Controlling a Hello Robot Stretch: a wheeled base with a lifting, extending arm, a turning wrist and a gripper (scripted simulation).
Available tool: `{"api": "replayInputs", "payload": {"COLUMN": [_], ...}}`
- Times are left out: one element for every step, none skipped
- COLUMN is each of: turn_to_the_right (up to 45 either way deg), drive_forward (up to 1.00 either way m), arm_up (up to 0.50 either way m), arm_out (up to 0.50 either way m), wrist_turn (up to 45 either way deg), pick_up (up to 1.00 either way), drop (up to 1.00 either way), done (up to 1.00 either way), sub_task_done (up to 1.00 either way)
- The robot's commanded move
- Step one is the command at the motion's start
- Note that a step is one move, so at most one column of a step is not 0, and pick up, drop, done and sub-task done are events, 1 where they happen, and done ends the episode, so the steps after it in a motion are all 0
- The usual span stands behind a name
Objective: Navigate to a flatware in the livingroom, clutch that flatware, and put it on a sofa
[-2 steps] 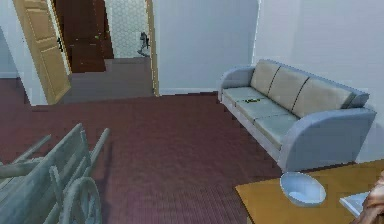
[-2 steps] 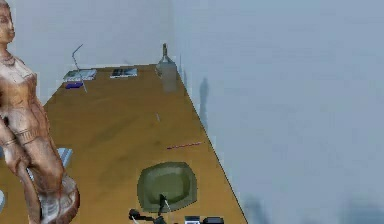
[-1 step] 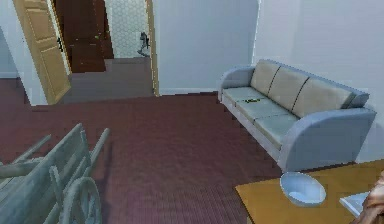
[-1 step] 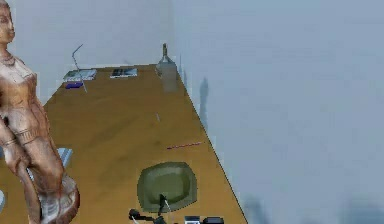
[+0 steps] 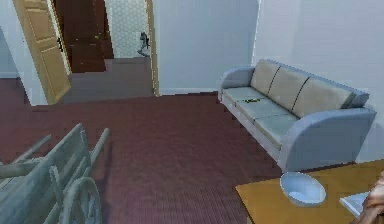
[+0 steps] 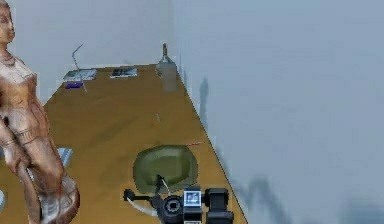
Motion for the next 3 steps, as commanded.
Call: {"api": "replayInputs", "payload": {"turn_to_the_right": [0.0, 0.0, 0.0], "drive_forward": [0.0, 0.0, 0.0], "arm_up": [0.2, 0.0, 0.0], "arm_out": [0.0, 0.0, 0.0], "wrist_turn": [0.0, -45.0, -45.0], "pick_up": [0.0, 0.0, 0.0], "drop": [0.0, 0.0, 0.0], "done": [0.0, 0.0, 0.0], "sub_task_done": [0.0, 0.0, 0.0]}}
